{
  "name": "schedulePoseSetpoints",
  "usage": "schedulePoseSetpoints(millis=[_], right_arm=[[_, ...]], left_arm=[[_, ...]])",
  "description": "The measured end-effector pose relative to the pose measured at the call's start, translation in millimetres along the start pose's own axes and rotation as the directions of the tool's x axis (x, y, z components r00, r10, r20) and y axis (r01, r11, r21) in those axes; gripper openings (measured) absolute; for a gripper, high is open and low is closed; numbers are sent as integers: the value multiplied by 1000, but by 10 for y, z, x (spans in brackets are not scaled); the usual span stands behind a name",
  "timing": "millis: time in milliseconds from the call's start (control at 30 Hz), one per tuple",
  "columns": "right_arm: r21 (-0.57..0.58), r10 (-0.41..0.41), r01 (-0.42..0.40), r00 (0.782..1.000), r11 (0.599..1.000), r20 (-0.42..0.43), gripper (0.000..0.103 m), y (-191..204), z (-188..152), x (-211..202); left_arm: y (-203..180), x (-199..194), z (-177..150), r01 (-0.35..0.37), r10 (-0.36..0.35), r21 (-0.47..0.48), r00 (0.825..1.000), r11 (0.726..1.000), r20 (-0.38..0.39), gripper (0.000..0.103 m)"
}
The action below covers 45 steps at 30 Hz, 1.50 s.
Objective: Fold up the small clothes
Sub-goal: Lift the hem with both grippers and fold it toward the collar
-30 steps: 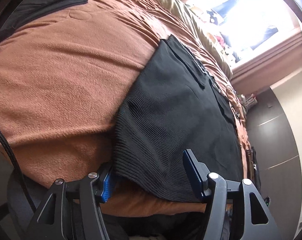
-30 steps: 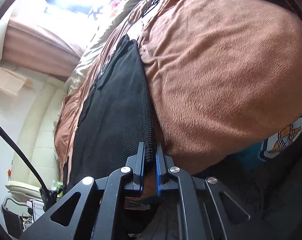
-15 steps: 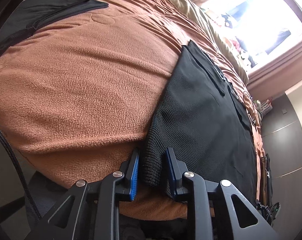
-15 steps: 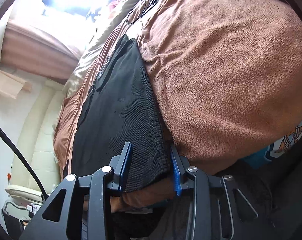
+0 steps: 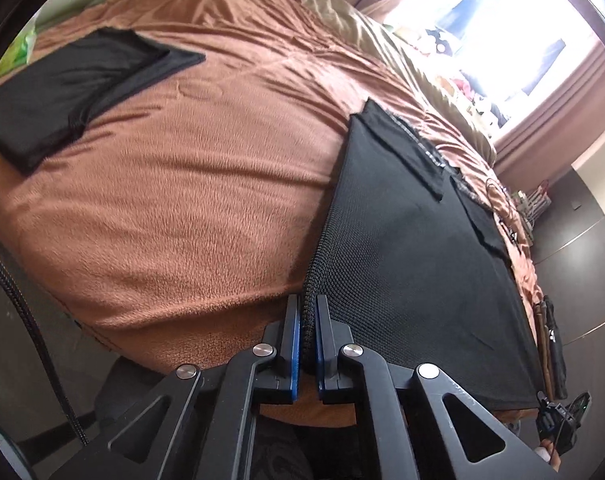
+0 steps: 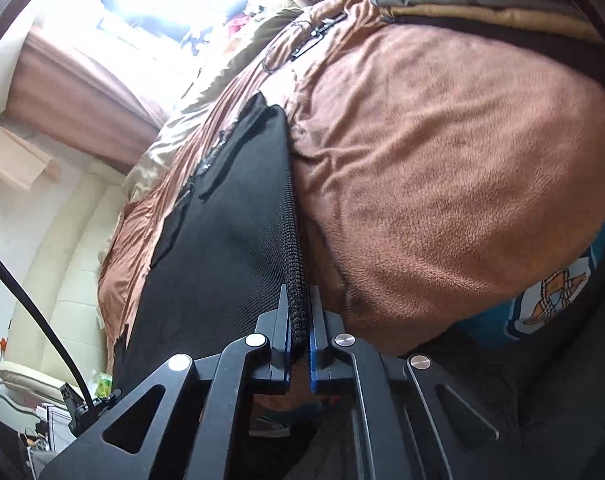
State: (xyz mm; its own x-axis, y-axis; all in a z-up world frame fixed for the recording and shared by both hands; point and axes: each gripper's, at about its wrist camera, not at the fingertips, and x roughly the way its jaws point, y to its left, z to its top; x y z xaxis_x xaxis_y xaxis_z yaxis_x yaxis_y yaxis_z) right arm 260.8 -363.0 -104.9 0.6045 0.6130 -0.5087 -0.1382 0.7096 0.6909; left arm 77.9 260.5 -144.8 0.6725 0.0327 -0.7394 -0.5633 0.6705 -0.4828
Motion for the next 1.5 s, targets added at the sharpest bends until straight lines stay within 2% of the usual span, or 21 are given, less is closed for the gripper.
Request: schedulePoseSetpoints(millis=[333,533,800,1200,1500], right_arm=[[-59,66,-63,997,996,42,2,101,-183,-612],[-105,86,-81,995,991,51,2,69,-328,-1008],[-134,106,-97,993,986,55,2,-38,-585,-1364],[-172,95,-88,995,981,33,2,-81,-1002,-1784],[-157,109,-99,992,983,60,2,-47,-887,-1737]], left_arm=[[-131,-647,-64,50,-54,49,995,998,84,6],[-97,-1049,-336,87,-95,66,987,994,126,6],[38,-1406,-687,101,-113,96,984,990,136,6],[230,-1794,-1097,135,-149,102,977,986,152,6],[126,-1719,-900,149,-166,109,972,983,167,6]])
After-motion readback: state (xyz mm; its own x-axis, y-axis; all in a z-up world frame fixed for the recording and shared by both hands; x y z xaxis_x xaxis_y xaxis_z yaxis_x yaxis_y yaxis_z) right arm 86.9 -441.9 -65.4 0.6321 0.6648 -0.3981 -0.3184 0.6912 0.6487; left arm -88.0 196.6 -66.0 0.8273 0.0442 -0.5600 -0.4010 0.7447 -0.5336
